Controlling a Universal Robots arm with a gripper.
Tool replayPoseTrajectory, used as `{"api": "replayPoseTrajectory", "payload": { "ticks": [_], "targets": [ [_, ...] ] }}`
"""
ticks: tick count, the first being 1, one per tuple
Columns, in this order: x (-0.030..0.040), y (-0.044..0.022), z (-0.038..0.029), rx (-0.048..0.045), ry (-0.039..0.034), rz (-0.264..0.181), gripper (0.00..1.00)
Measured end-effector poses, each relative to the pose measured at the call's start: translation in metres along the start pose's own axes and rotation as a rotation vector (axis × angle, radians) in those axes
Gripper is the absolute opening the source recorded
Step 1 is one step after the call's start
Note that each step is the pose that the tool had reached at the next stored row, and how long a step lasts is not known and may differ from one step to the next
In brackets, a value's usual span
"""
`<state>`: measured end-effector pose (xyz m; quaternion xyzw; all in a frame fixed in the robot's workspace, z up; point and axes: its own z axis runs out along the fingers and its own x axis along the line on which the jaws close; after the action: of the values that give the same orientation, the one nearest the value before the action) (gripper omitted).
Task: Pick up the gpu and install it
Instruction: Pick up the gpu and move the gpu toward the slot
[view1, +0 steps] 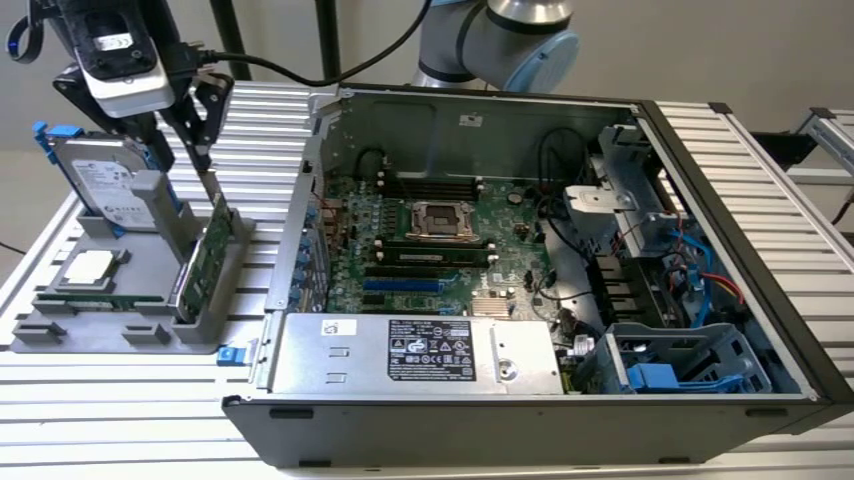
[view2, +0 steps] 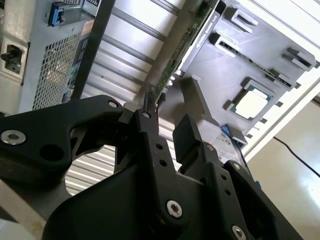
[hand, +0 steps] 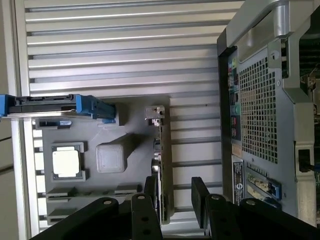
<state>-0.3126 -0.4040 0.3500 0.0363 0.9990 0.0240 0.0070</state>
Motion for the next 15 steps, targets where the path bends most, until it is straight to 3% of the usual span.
{"api": "replayPoseTrajectory", "payload": {
  "ticks": [15],
  "targets": [
    [0.0016,-0.0075,0.0051,0.0006,0.0074,0.000,1.00]
  ]
}}
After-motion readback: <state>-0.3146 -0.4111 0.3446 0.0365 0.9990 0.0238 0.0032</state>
